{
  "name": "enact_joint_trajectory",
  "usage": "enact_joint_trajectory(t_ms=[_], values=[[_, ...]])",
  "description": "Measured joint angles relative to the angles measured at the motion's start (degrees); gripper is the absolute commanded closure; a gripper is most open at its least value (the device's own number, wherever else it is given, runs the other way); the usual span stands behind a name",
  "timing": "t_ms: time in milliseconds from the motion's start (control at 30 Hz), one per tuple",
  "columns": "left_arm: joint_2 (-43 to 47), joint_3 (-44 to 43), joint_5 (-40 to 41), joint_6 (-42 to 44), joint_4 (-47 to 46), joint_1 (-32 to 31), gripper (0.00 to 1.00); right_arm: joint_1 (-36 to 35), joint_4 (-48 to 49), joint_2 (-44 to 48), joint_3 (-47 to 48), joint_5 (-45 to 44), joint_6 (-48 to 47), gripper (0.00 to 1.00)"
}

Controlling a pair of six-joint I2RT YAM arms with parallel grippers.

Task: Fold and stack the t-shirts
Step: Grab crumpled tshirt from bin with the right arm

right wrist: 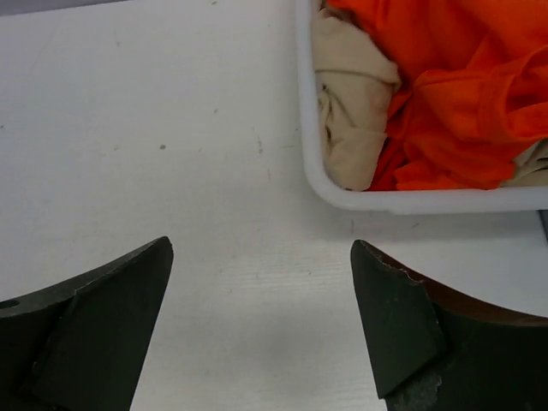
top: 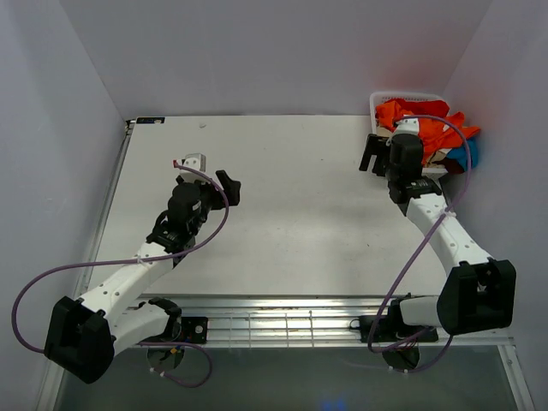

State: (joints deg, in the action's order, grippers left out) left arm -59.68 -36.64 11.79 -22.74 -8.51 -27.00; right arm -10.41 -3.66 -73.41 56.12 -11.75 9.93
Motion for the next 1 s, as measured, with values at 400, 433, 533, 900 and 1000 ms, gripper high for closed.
enact_joint_trajectory(t_ms=[400, 433, 533, 900, 1000], values=[[-0.98, 4.7, -1.73, -0.63, -1.92, -0.02, 0.02, 2.08, 0.76, -18.1, 16.41, -20.57, -7.76, 0.09], [-1.27, 5.05, -1.79, -0.63, -2.25, -0.02, 0.02, 2.51, 0.76, -19.1, 17.14, -21.42, -8.07, 0.09], [-2.12, 5.64, -1.92, -0.63, -2.67, -0.02, 0.02, 3.98, 0.61, -21.42, 18.43, -23.74, -8.83, 0.09], [-4.2, 6.86, -1.95, -0.59, -4.11, -0.02, 0.02, 12.22, -0.46, -25.0, 20.63, -21.84, -8.92, 0.52], [-4.35, 6.97, -1.9, -0.55, -4.52, -0.02, 0.02, 13.31, -0.59, -25.51, 20.79, -19.76, -8.63, 0.59]])
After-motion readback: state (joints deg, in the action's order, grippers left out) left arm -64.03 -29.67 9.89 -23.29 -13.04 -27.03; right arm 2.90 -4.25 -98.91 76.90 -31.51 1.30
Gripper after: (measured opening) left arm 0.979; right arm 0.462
